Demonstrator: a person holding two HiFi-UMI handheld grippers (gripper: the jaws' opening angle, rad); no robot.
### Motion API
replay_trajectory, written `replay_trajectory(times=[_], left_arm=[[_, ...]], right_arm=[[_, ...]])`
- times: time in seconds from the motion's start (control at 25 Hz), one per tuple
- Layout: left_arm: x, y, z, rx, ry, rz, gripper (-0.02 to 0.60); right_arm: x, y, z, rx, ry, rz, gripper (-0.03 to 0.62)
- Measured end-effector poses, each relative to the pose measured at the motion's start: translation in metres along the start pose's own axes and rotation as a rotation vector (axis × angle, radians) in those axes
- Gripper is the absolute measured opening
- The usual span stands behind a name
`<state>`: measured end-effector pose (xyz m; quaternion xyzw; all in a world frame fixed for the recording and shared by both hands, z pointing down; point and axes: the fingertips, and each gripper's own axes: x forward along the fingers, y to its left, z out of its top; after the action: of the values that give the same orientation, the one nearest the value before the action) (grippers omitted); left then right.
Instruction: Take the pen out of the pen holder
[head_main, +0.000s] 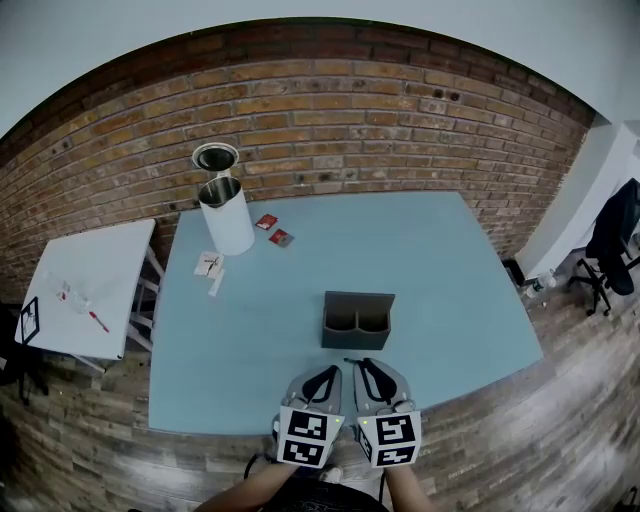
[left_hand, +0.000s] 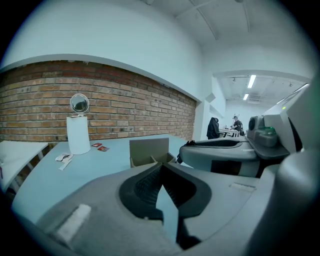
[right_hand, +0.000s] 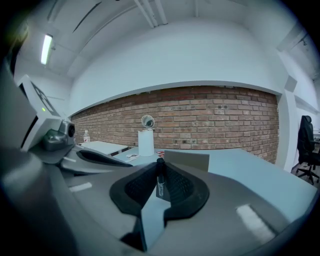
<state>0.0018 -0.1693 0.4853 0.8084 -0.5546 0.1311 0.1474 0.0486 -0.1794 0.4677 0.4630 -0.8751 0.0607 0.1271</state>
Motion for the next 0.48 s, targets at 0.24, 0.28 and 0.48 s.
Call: replay_trajectory(times=[0.24,0.28,0.48], left_arm=[[-0.007,-0.011,-0.005,0.002,0.002,0.0,-0.002],[-0.008,-0.012,-0.005,0.001,0.001,0.001,-0.002],[-0.013,-0.014,-0.007,0.002,-0.005,0.012,-0.002]], right_arm=[[-0.011,0.004,-0.011,-0.012,0.027,0.008,0.049],[-0.012,0.004,-0.012,-0.014,0.028,0.01,0.048],[-0.017,0.007,-0.014,-0.018,0.027,0.019,0.049]])
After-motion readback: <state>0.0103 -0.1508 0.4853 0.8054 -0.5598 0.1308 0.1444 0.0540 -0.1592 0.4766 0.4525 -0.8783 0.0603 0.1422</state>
